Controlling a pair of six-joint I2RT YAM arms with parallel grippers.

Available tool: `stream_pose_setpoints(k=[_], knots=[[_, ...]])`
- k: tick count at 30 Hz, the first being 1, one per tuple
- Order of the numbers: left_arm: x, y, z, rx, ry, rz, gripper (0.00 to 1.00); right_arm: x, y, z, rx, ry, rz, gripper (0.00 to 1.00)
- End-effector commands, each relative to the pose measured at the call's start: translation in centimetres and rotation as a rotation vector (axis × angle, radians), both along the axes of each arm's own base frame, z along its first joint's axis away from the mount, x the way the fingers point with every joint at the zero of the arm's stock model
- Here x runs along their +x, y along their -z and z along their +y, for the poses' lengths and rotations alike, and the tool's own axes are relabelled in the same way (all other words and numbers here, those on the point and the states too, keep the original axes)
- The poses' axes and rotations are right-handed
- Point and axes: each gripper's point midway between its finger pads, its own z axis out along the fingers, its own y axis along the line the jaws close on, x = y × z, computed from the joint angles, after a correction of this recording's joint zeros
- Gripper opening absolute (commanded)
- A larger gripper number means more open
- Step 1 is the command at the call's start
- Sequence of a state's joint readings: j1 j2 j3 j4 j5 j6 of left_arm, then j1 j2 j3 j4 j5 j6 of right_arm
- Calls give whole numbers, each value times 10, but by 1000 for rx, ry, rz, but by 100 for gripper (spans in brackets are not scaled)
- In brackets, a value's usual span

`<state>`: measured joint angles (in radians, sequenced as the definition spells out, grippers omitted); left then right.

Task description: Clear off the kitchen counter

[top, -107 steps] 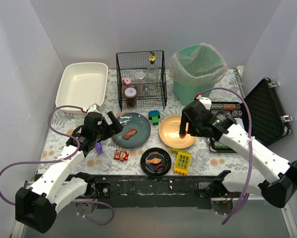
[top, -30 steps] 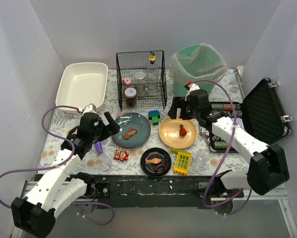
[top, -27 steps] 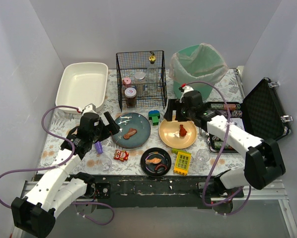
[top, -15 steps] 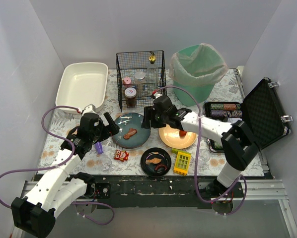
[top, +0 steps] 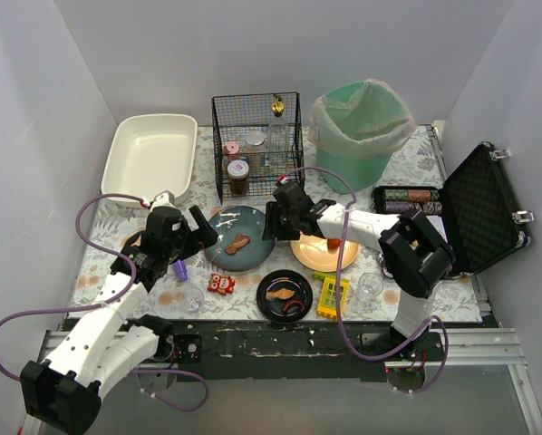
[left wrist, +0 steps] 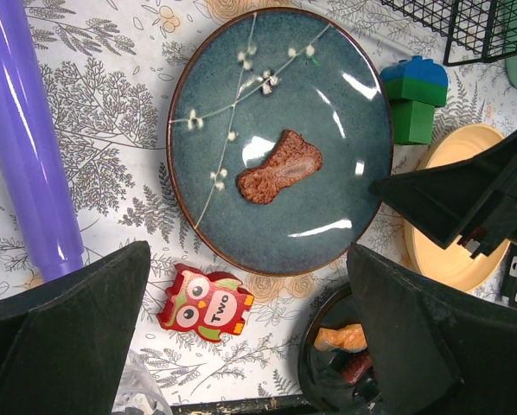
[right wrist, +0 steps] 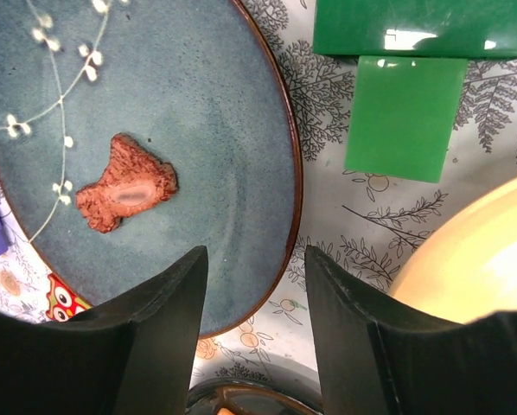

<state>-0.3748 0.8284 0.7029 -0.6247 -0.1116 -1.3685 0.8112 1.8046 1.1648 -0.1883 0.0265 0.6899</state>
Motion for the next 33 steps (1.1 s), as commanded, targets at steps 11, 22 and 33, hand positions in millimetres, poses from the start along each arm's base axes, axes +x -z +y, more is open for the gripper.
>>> stream_pose_setpoints(k=[11, 22, 33], knots=[[2, -16, -1, -22, 2, -38, 98, -2, 19, 16, 110, 48, 51, 52], [1, -17, -3, -35, 6, -35, 98, -11, 34, 21, 174, 68, 88, 66], [0, -17, -1, -27, -2, -33, 98, -18, 54, 24, 184, 74, 148, 3]])
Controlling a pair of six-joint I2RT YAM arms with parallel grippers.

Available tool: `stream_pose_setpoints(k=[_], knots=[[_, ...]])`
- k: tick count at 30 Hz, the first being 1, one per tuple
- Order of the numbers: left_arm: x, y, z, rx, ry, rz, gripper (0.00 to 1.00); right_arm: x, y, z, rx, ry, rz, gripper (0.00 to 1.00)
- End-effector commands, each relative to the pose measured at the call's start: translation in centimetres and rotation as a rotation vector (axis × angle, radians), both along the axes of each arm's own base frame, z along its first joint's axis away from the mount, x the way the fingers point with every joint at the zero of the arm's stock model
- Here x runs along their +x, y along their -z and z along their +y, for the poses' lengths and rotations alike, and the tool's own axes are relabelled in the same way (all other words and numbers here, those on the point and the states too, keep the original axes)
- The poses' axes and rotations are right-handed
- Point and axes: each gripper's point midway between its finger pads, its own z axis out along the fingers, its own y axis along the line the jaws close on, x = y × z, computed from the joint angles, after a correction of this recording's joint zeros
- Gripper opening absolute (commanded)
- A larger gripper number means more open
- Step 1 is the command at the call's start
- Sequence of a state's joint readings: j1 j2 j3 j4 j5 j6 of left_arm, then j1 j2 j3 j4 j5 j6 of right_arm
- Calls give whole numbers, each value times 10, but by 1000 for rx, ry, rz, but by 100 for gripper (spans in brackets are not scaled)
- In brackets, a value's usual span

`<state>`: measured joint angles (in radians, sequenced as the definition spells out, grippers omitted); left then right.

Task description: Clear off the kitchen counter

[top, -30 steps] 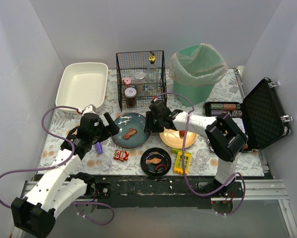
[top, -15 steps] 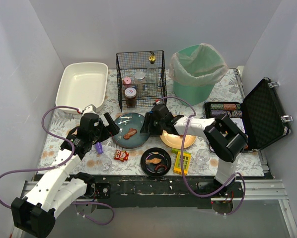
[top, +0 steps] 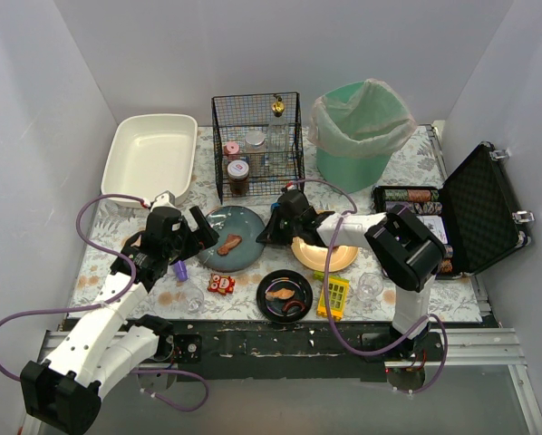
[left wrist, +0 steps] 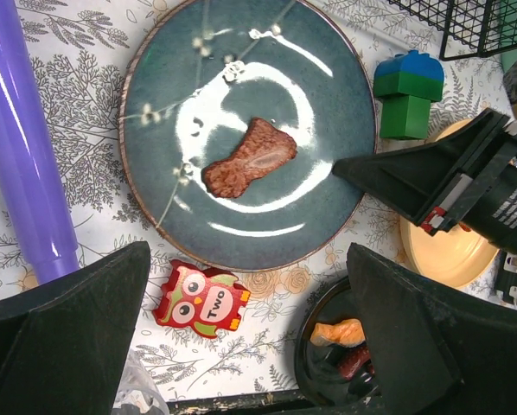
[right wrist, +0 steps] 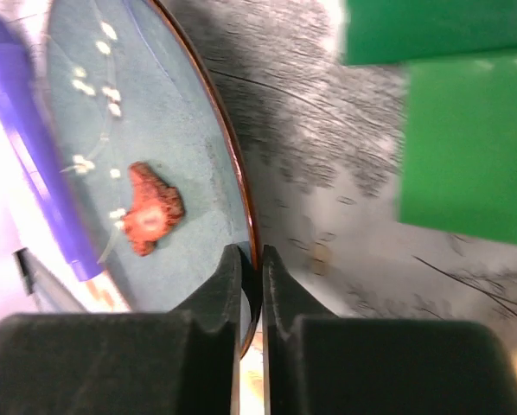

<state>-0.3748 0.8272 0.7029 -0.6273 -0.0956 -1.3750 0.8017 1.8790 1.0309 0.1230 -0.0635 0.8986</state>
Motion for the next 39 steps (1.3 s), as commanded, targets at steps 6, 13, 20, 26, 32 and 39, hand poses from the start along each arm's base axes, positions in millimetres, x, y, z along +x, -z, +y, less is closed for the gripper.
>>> stream_pose_setpoints(k=[6, 13, 20, 26, 32, 39], knots=[[3, -25, 4, -9, -20, -59, 98, -21, 9, 12, 51, -108, 44, 1], [3, -42, 4, -36, -32, -90, 98, -26, -35, 7, 95, -151, 5, 1], [-2, -43, 3, -65, -39, -96, 98, -53, -41, -14, 152, -167, 24, 1], [-3, -42, 2, -66, -32, -95, 98, -65, -52, -23, 208, -177, 29, 1], [-1, -41, 2, -64, -30, -99, 98, -68, -72, -26, 262, -184, 9, 1], [1, -43, 2, -64, -27, -116, 98, -74, -94, -36, 388, -187, 18, 1]])
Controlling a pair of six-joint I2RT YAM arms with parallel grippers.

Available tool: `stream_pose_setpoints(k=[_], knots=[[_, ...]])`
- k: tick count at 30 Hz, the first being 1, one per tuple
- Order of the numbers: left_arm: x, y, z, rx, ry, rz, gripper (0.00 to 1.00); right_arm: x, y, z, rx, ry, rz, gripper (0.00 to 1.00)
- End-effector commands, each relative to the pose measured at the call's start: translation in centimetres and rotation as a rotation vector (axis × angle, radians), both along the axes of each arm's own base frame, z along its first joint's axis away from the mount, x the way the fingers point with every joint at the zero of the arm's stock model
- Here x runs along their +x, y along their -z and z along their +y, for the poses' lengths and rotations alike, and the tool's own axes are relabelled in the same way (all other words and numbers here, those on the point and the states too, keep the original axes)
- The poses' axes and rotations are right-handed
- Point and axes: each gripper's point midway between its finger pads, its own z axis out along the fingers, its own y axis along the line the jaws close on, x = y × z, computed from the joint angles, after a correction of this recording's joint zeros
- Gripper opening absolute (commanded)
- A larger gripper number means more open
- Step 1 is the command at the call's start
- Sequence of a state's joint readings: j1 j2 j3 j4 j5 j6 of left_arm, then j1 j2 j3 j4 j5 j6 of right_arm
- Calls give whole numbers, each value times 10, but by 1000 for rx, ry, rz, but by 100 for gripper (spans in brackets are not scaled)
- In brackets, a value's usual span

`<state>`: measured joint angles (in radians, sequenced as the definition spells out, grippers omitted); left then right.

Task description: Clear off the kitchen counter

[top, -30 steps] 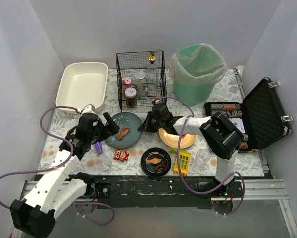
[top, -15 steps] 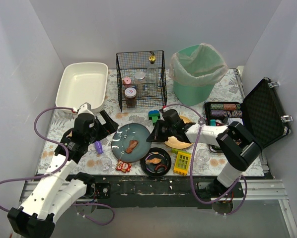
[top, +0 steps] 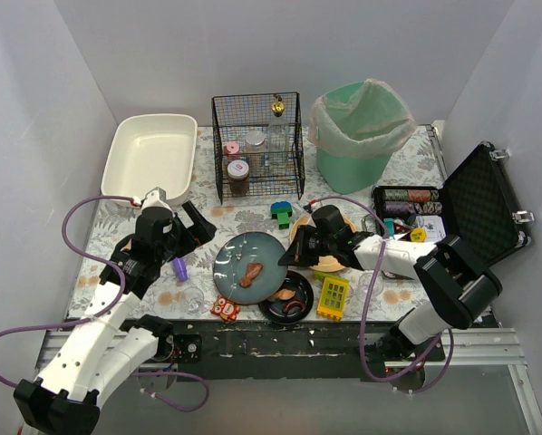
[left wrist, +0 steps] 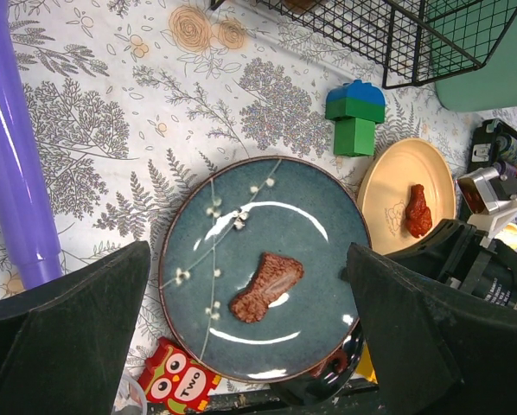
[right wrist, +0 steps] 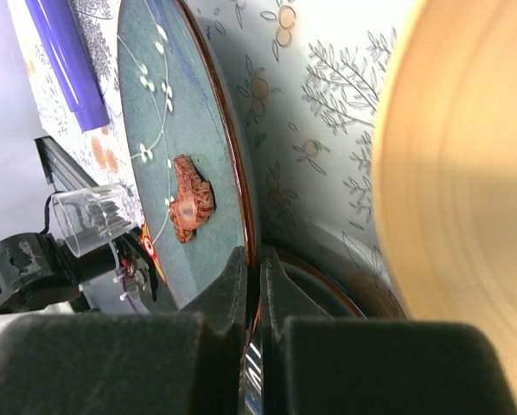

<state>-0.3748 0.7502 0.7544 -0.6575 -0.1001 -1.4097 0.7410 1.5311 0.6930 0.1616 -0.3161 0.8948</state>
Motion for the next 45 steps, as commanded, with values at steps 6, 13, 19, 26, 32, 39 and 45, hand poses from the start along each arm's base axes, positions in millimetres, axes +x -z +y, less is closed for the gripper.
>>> stream_pose_setpoints(k=[6, 13, 19, 26, 32, 39, 45], knots=[[5, -11, -4, -22, 14, -48, 98, 0, -80, 3, 288, -38, -91, 1], [7, -5, -12, -50, 42, -49, 98, 1, -101, -6, 327, -32, -130, 1], [6, -5, -20, -100, 63, -59, 98, 2, -123, -15, 383, -9, -148, 1], [4, -17, -32, -160, 111, -86, 98, 2, -139, -28, 431, 14, -150, 1], [-5, -25, -60, -286, 256, -123, 95, 0, -154, -33, 466, 17, -160, 1], [-10, -22, -65, -299, 299, -136, 84, -5, -170, -38, 504, 25, -173, 1], [-15, -29, -76, -342, 366, -162, 70, -8, -175, -41, 510, 25, -175, 1]])
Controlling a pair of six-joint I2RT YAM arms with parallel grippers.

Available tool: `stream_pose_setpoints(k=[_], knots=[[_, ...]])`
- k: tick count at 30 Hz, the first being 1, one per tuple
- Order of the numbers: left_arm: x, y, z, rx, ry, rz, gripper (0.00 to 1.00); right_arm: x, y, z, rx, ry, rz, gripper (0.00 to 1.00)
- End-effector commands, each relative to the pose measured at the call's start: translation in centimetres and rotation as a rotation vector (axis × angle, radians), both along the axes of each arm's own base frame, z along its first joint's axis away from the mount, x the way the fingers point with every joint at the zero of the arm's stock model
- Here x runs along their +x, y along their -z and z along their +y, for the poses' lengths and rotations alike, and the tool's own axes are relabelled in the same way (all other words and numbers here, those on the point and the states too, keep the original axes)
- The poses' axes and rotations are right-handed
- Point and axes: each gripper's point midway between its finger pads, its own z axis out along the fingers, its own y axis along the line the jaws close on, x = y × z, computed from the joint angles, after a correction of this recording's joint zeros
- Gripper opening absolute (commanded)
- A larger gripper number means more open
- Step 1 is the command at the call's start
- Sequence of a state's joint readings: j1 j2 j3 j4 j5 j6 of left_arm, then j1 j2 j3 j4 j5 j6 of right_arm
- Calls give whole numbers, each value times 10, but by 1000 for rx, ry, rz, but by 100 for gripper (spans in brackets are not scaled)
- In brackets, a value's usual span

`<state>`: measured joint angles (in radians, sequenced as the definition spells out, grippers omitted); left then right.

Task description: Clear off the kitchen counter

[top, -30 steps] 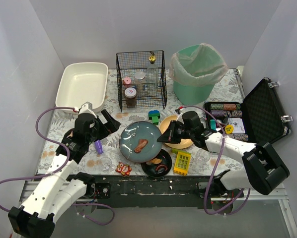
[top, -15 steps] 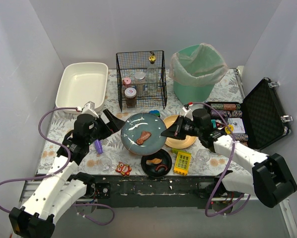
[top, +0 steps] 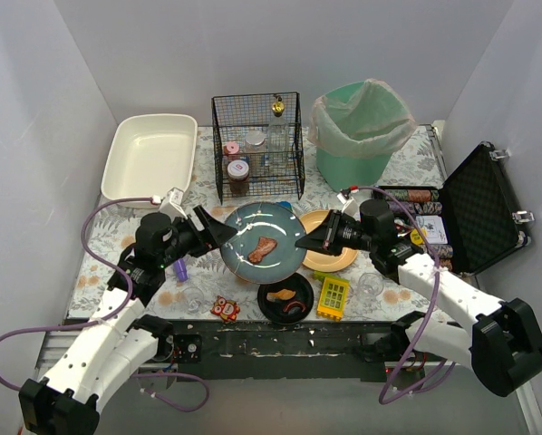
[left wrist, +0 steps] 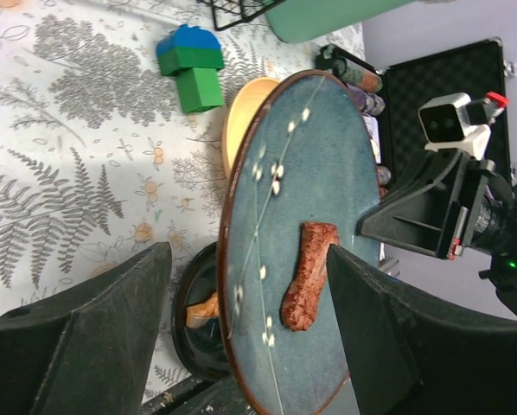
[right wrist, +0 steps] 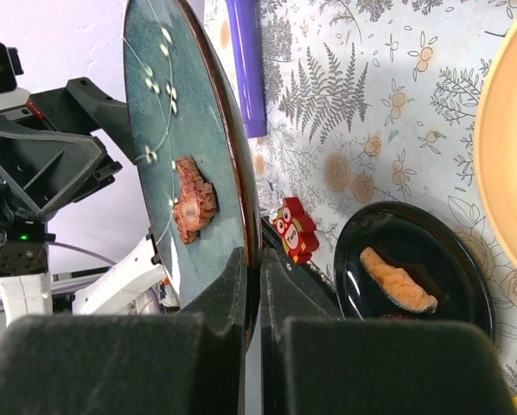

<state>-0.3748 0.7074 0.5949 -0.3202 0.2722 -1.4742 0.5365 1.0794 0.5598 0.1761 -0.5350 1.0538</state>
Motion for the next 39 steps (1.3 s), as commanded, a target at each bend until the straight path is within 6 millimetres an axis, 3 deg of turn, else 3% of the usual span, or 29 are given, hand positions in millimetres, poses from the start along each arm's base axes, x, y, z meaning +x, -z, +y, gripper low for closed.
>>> stream_pose_setpoints(k=[1, 13, 26, 34, 39], knots=[[-6, -13, -11, -56, 75, -55, 68, -5, -61, 6, 160, -50, -130, 1], [-11, -11, -18, -87, 121, -48, 37, -8, -69, 3, 167, -38, -145, 1], [-9, -10, -21, -96, 134, -39, 22, -10, -76, 4, 177, -56, -152, 1], [-9, -6, -24, -91, 151, -26, 36, -10, -77, 5, 181, -59, -155, 1], [-9, -2, -25, -88, 157, -14, 37, -10, -76, 5, 185, -60, -153, 1]])
